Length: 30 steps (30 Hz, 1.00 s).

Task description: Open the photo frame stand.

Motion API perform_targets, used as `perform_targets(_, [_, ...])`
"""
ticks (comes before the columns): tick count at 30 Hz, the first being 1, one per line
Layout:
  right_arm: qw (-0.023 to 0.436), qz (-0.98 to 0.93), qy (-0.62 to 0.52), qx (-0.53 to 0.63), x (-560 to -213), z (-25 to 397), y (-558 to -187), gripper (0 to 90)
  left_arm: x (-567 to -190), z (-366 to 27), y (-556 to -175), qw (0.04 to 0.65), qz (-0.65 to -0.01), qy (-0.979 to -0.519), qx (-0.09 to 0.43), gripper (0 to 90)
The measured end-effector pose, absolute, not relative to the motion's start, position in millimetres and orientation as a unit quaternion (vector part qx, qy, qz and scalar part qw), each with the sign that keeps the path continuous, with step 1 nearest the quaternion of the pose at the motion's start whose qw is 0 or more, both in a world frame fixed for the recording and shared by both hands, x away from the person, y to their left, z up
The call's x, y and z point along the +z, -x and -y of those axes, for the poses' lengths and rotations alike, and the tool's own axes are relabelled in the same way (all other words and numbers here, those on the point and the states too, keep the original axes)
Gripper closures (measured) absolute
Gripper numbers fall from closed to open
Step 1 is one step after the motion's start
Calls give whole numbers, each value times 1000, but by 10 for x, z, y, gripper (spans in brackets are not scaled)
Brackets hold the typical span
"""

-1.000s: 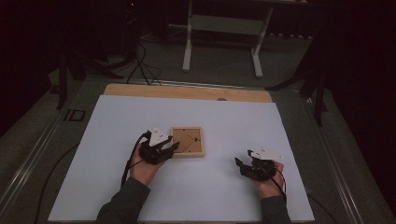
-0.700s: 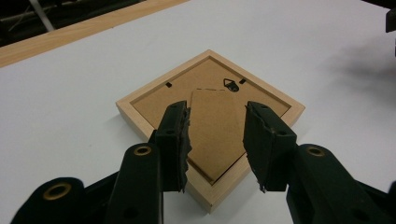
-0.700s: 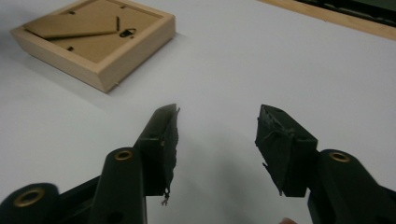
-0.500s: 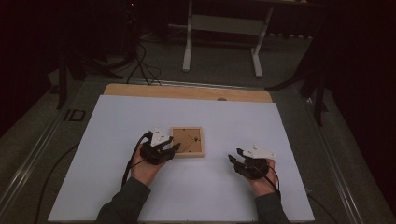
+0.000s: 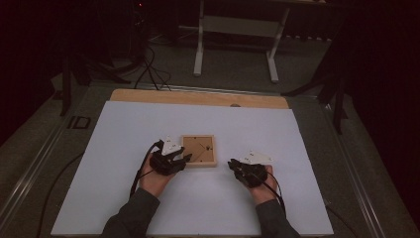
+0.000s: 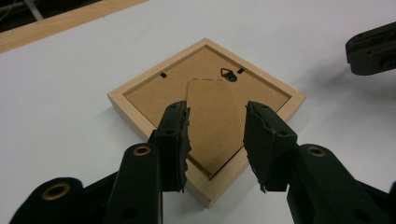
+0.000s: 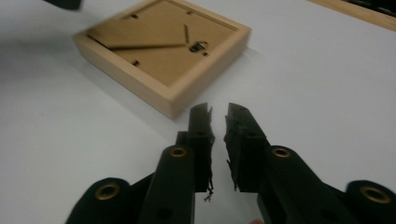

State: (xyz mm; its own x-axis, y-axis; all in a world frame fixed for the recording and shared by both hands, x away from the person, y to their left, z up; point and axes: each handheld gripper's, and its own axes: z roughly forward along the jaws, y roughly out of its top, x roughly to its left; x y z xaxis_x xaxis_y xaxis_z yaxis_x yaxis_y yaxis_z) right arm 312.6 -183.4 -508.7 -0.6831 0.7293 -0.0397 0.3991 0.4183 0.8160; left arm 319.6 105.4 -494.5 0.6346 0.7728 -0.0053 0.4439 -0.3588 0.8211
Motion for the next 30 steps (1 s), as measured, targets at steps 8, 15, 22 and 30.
perform_targets(8, [195, -823, -337, 413, -5128, 1645, -3173, 879, -4977, -1037, -3203, 416, -380, -803, 193, 595])
perform_targets(15, [189, -825, -339, 411, -5178, 1542, -3234, 897, -5016, -1035, -3223, 413, -385, -803, 190, 595])
perform_targets(22, [185, -824, -337, 417, -5179, 1483, -3290, 897, -5044, -1040, -3249, 408, -388, -804, 190, 592])
perform_targets(30, [189, -823, -344, 411, -5214, 1428, -3333, 898, -5069, -1042, -3271, 403, -390, -806, 189, 592])
